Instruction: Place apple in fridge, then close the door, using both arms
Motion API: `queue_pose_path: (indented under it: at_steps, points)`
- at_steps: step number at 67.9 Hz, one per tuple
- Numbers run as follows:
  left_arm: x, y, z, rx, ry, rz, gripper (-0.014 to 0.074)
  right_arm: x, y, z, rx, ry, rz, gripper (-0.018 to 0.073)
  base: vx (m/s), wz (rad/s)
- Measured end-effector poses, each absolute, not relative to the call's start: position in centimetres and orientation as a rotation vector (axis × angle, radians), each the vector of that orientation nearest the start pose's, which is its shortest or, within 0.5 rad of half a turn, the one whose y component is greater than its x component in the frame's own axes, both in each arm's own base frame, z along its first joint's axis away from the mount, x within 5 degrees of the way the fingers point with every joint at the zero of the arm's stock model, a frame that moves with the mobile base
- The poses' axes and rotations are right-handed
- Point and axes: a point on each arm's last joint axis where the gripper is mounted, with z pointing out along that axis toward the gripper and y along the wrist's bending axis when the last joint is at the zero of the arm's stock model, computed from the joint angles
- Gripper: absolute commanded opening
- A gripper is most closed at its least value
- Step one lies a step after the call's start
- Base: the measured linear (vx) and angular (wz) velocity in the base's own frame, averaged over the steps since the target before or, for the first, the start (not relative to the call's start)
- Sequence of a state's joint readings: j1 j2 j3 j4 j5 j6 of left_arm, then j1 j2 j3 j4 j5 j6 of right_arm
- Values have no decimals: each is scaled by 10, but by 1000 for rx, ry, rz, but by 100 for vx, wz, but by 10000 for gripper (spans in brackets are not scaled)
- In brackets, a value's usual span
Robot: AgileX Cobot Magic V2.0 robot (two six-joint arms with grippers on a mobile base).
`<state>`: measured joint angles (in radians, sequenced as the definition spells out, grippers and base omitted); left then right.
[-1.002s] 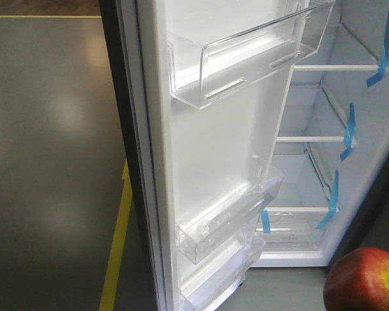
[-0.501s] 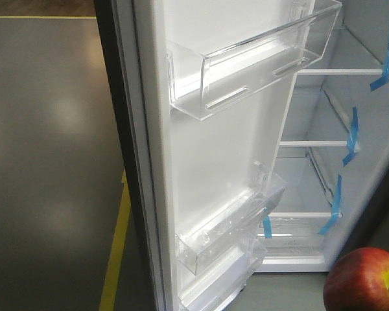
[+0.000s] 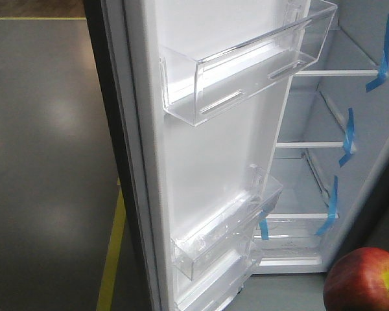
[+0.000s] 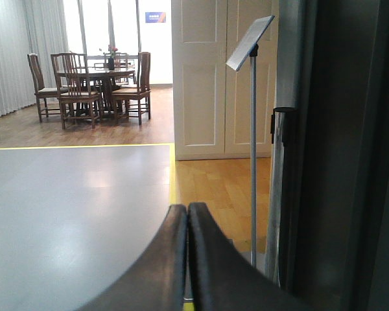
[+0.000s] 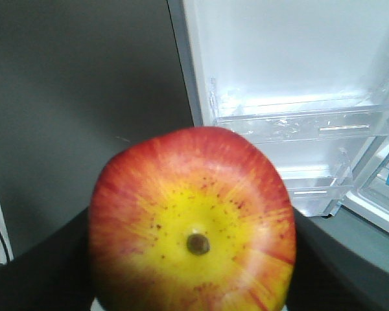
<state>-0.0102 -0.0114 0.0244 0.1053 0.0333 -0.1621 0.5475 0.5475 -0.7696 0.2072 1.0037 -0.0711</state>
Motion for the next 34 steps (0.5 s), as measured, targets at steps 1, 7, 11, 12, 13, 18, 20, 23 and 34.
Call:
queue_pose_path:
  at_steps: [1,7,11,12,13,18,20,23,34]
  points:
    - [57,0,203,-38,1529,-51,-6,61,55,344,-666,2195,507,212,1,-3]
    - [57,0,203,-38,1529,-51,-6,61,55,344,-666,2195,507,212,1,-3]
    - [57,0,203,-38,1529,-51,-6,61,55,344,-666,2195,507,212,0,-2]
    - [57,0,203,-38,1529,-51,-6,61,55,344,-666,2195,507,212,0,-1]
    - [57,0,203,-38,1529,-51,-6,61,55,344,-666,2195,507,212,0,-1]
    - [57,0,203,-38,1529,-51,-6,61,55,344,-666,2195,507,212,0,-1]
    - [57,0,203,-38,1529,-51,-6,61,55,344,-666,2195,507,212,1,-2]
    - [57,0,203,-38,1529,-51,-6,61,55,344,-666,2195,507,212,1,-3]
    - [57,0,203,-38,1529,-51,-6,61,55,344,-666,2195,507,212,1,-5]
